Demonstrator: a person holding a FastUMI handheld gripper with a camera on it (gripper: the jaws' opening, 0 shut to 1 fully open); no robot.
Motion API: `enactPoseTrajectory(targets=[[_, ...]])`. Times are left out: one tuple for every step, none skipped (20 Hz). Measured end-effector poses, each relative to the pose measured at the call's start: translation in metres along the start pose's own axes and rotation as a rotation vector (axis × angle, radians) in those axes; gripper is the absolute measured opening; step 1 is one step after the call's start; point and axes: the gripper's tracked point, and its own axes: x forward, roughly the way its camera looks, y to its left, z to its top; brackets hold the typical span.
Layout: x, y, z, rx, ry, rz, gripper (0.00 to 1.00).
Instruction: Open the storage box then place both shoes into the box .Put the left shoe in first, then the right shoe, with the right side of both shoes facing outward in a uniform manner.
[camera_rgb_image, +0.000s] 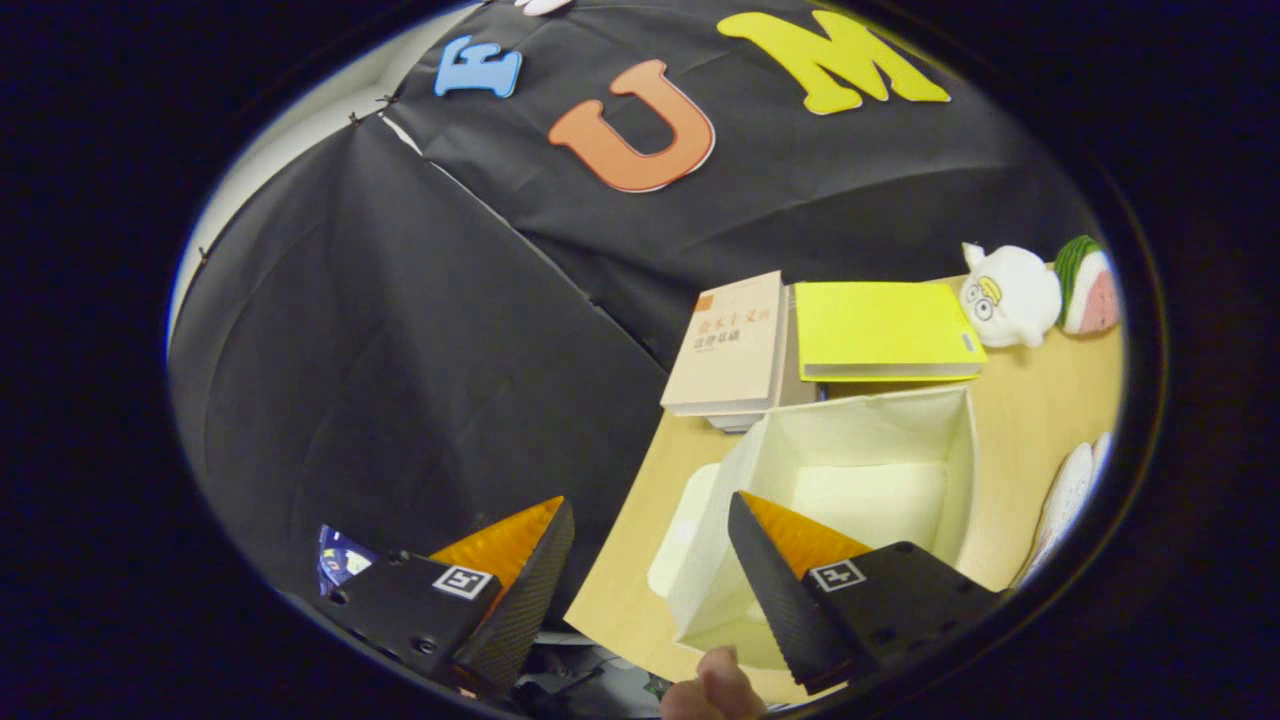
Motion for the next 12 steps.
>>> enactPoseTrajectory(targets=[[-0.005, -0.015, 0.000, -0.003, 0.008, -0.032, 0.99], [-0.013, -0.032, -0.001, 0.001, 0.027, -0.056, 1.00], [-0.020, -0.047, -0.004, 0.019, 0.058, -0.061, 1.00], [-0.028, -0.062, -0.008, 0.036, 0.080, -0.061, 1.00], [-0.037, -0.082, -0.008, 0.058, 0.094, -0.070, 1.00], [-0.044, -0.104, -0.005, 0.076, 0.094, -0.099, 1.00], [-0.052, -0.129, -0.004, 0.093, 0.090, -0.133, 1.00], [-0.060, -0.150, -0.006, 0.109, 0.096, -0.164, 1.00], [-0.067, -0.168, -0.011, 0.122, 0.106, -0.188, 1.00], [-0.075, -0.187, -0.019, 0.117, 0.132, -0.216, 1.00], [-0.082, -0.206, -0.028, 0.110, 0.153, -0.248, 1.00], [-0.089, -0.223, -0.035, 0.100, 0.173, -0.284, 1.00]])
